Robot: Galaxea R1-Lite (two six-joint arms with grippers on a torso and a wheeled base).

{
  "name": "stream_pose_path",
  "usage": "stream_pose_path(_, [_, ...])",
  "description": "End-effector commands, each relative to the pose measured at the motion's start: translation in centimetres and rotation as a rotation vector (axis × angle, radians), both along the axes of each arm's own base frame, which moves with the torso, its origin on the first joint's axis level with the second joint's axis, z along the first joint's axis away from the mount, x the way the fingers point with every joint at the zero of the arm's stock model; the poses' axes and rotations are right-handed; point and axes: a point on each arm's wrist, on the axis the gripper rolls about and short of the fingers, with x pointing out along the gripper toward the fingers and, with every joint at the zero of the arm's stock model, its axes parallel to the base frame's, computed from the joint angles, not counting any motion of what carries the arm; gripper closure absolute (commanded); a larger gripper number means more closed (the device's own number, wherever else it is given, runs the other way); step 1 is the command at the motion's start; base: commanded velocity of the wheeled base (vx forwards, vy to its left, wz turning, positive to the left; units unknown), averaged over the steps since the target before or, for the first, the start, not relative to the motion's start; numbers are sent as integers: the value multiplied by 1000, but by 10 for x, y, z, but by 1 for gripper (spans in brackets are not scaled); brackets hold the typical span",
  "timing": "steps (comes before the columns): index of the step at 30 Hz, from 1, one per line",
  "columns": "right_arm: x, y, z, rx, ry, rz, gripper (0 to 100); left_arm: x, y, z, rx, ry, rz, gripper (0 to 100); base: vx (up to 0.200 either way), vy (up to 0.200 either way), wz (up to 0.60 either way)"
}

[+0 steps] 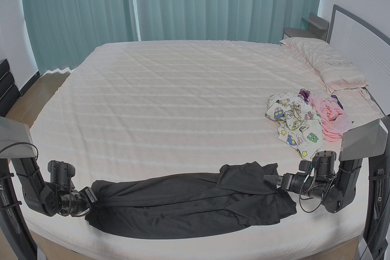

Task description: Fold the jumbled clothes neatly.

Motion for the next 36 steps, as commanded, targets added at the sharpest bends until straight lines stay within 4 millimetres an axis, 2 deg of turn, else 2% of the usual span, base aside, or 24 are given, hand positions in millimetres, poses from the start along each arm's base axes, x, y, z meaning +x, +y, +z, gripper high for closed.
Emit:
stream_pose_path(1, [1,-2,0,0,0,-6,0,-2,0,-7,-3,28,-2,100,0,0,0])
stream_pose_path(2, [1,-2,0,0,0,-6,0,-2,0,-7,-3,29,-2,0,0,0,0])
stream_pose_path(5, [1,-3,1,1,-4,-8,0,-2,0,-6,-9,24,-4,0,0,0,0])
stream_pose_path(8, [1,-4,3,1,-10,-12,0,-4,0,9,-19,-28,-6,0,0,0,0])
stream_pose_path(9, [1,-4,3,1,-10,-14,0,-6,1,23,-26,-75,-6,0,0,0,0])
stream_pose_path(13, [1,-5,3,1,-10,-16,0,-8,6,49,-65,-168,-19,0,0,0,0])
stream_pose_path(15, [2,-5,2,3,-9,-16,0,-2,7,54,-79,-183,-31,0,0,0,0])
stream_pose_path(17, [2,-4,3,2,-13,-14,0,12,9,60,-87,-211,-39,0,0,0,0])
stream_pose_path(21, [1,-4,3,3,-10,-15,0,38,11,52,-104,-189,-80,0,0,0,0])
stream_pose_path(24, [1,-5,2,3,-9,-15,0,45,11,47,-94,-172,-106,0,0,0,0])
stream_pose_path(25, [2,-5,2,3,-9,-16,0,56,12,33,-73,-122,-150,0,0,0,0])
stream_pose_path(27, [2,-4,2,3,-9,-15,0,62,13,22,-75,-105,-175,0,0,0,0])
stream_pose_path(36, [1,-4,0,1,-7,-14,0,72,13,-4,-68,-66,-277,0,0,0,0])
